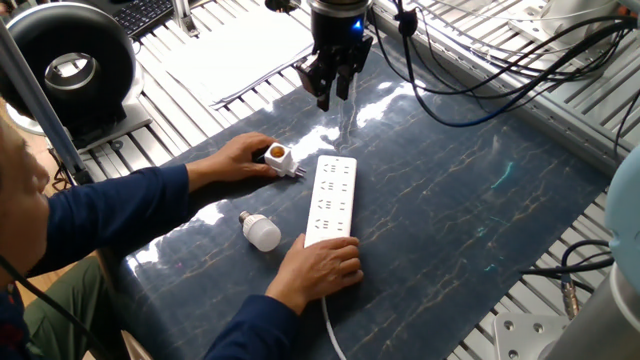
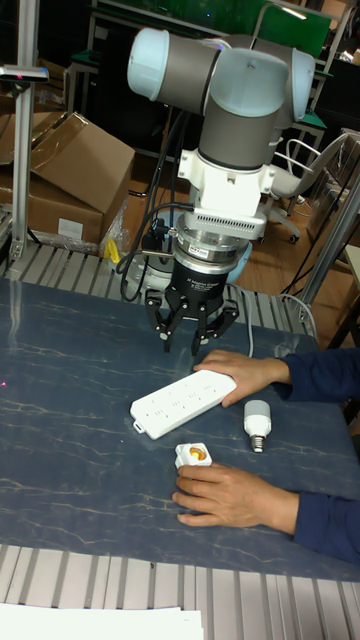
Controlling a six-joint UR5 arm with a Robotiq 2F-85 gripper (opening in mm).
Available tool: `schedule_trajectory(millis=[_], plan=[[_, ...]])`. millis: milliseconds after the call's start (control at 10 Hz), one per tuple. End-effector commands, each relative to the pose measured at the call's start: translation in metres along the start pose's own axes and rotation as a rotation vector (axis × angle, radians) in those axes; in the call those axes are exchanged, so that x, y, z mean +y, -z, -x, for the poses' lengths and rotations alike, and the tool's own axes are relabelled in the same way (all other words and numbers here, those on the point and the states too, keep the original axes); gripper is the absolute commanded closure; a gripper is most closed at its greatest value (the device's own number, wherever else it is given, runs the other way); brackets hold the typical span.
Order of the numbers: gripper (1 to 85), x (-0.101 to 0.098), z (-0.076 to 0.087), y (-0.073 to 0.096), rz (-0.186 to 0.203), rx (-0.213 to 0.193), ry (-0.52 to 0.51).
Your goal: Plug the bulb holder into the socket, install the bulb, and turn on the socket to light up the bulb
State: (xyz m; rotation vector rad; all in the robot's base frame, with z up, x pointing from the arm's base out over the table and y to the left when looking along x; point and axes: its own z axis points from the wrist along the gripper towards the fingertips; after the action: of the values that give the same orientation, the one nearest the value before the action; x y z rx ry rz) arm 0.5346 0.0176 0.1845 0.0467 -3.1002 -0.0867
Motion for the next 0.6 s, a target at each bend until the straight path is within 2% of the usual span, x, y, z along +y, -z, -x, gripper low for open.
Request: schedule_trajectory(millis=[0,200,400,500], plan=[[43.0,-0.0017,0.0026,0.0007,-0.004,-0.004,0.011],[43.3,0.0022,0.0025,0.0005,0.010,-0.002,0.003],[47.7,0.0017,0.0026,-0.0011,0.009,0.001,-0.005],[58.7,0.0024,0.0010,-0.0019,0.010,0.010,-0.033]])
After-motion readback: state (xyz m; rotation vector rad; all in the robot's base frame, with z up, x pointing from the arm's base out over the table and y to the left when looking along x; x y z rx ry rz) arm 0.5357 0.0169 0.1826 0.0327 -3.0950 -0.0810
